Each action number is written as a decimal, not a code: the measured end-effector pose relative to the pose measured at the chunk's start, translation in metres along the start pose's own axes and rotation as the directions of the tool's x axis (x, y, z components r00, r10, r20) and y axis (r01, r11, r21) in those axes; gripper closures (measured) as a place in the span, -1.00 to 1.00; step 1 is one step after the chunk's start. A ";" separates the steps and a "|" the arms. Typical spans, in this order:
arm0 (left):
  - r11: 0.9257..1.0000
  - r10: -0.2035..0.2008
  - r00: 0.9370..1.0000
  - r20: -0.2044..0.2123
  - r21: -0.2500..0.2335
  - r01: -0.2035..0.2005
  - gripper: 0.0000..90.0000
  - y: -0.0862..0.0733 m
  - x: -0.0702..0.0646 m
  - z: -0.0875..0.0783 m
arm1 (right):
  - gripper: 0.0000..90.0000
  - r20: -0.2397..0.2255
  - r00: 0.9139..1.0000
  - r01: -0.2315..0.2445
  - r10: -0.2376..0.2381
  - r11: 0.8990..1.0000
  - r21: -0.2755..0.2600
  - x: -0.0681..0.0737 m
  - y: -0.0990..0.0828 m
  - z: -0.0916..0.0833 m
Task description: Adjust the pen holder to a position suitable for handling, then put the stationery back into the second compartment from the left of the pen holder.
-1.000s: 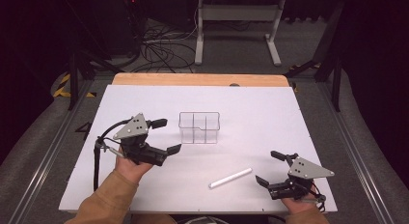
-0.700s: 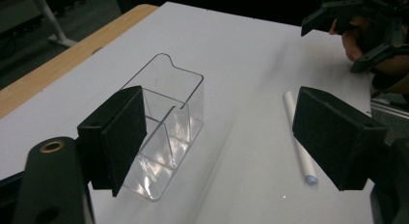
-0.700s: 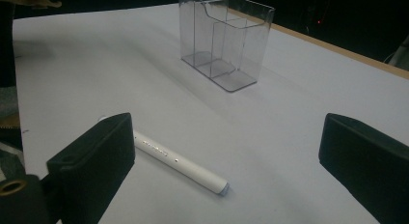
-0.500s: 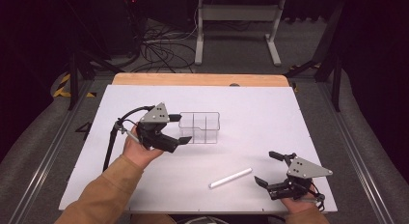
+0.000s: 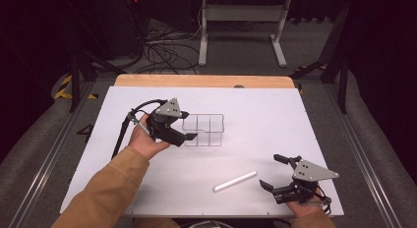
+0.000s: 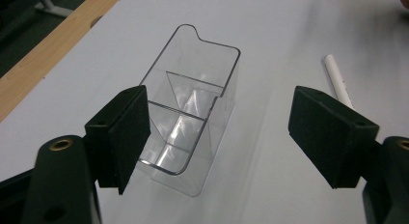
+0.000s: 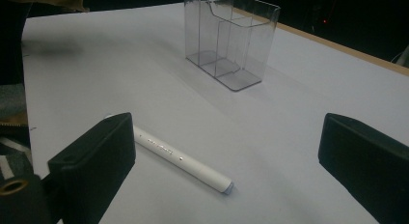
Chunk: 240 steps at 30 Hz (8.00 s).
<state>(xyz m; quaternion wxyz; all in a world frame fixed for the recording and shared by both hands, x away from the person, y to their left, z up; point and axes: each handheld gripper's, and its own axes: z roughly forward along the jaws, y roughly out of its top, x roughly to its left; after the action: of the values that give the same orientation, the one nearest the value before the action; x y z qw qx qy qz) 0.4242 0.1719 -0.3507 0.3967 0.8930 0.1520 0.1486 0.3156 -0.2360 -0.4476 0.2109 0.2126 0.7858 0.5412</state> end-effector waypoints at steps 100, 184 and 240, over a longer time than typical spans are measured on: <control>0.900 0.252 0.895 0.369 0.252 -0.357 0.92 0.004 -0.032 0.024 | -0.86 -0.064 0.998 -0.029 0.029 1.000 0.000 -0.001 -0.003 0.003; 0.897 -0.311 0.938 -0.150 -0.373 0.238 -1.00 -0.134 -0.087 -0.092 | -0.95 -0.079 0.996 0.048 -0.046 0.998 0.029 -0.009 0.046 0.006; 0.873 -0.356 0.904 -0.235 -0.428 0.233 -0.99 -0.155 -0.101 -0.098 | -0.54 -0.370 0.902 0.349 -0.223 0.881 0.320 -0.002 0.090 0.065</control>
<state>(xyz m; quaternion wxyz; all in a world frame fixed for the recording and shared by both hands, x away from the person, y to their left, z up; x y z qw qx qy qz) 0.2710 0.2969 -0.4188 0.5559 0.7278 0.3149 0.2493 0.3632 -0.1582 -0.3838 0.1130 0.0379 0.9219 0.3687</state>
